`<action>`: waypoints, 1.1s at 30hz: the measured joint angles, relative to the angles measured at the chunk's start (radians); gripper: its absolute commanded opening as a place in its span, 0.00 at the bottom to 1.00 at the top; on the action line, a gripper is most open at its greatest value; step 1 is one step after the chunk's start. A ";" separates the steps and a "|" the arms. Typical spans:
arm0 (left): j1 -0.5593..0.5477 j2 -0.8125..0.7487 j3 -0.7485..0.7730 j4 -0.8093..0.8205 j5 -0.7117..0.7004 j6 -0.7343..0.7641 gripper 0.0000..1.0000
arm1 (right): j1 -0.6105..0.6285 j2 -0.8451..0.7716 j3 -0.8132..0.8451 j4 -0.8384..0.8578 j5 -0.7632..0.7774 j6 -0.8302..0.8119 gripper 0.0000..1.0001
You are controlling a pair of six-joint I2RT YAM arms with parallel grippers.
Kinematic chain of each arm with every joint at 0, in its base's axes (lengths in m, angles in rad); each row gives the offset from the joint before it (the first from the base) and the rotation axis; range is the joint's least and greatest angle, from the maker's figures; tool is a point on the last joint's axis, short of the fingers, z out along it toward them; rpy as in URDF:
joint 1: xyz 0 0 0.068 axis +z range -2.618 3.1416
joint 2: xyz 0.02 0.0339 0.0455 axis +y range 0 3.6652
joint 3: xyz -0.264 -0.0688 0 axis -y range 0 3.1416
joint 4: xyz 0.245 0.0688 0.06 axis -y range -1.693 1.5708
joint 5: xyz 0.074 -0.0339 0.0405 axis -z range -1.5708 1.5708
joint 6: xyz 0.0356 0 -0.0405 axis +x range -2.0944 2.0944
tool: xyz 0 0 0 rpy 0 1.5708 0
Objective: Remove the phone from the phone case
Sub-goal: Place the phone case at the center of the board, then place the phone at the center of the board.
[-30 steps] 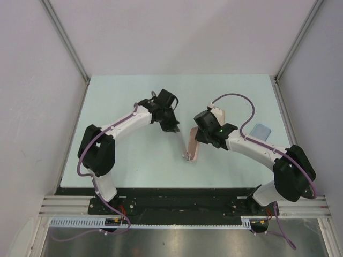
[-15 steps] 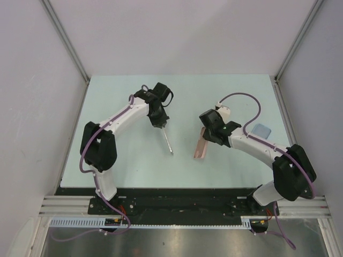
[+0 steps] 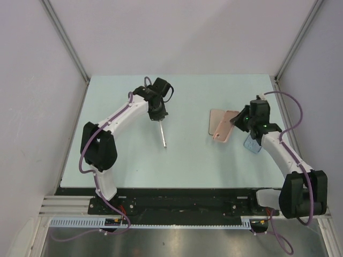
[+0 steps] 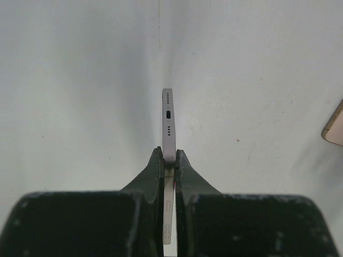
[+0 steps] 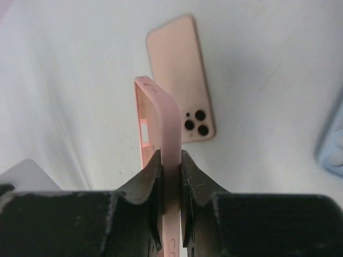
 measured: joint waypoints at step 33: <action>0.076 0.267 0.235 -0.024 -0.168 0.196 0.68 | -0.389 0.341 0.296 0.035 0.002 0.013 1.00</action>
